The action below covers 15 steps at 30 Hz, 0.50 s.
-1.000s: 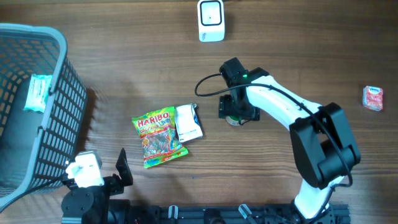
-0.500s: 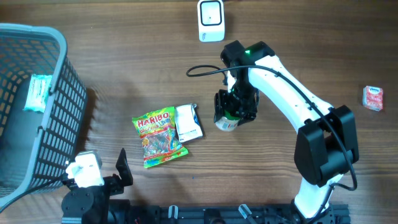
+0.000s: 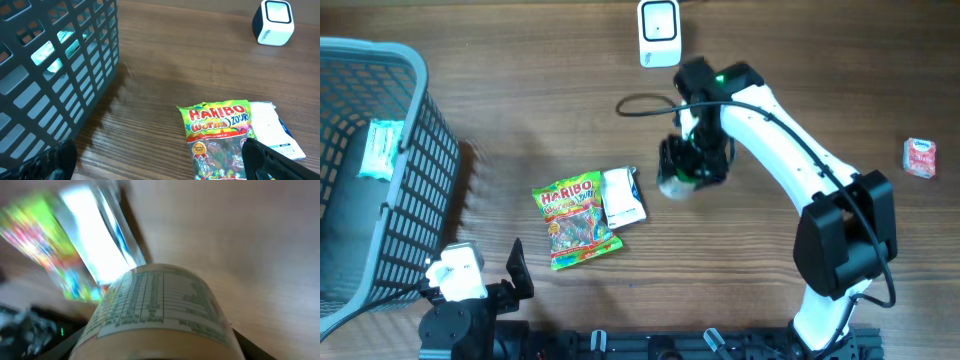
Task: Scan the item barcode
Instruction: 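Hold the green jar up to the scanner with the right gripper, then place the green jar at the table's right edge beside the pink pack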
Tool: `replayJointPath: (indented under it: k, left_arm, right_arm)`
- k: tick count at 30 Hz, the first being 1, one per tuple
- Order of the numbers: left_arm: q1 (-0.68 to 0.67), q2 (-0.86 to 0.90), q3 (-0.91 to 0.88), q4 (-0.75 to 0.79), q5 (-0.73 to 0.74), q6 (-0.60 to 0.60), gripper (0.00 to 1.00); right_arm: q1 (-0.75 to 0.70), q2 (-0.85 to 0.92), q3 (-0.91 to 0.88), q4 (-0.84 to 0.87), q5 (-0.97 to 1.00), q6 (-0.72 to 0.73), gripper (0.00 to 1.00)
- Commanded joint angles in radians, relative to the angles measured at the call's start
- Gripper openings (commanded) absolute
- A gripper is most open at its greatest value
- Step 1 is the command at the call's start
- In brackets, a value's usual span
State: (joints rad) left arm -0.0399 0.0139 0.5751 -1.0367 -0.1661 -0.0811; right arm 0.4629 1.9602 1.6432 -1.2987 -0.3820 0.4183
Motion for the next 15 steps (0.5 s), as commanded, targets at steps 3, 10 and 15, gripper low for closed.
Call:
replayJointPath:
  k: [3, 10, 15]
  left_arm:
    - [0.005, -0.007, -0.003, 0.004, 0.005, -0.006, 1.00]
    - [0.005, -0.007, -0.003, 0.004, 0.005, -0.006, 1.00]
    - [0.005, -0.007, -0.003, 0.004, 0.005, -0.006, 1.00]
  right_arm:
    - [-0.023, -0.003, 0.148, 0.412, 0.386, 0.028, 0.57]
    - [-0.023, 0.196, 0.142, 1.046, 0.522, -0.085, 0.55]
    - [-0.033, 0.360, 0.143, 1.484, 0.589, -0.133, 0.53]
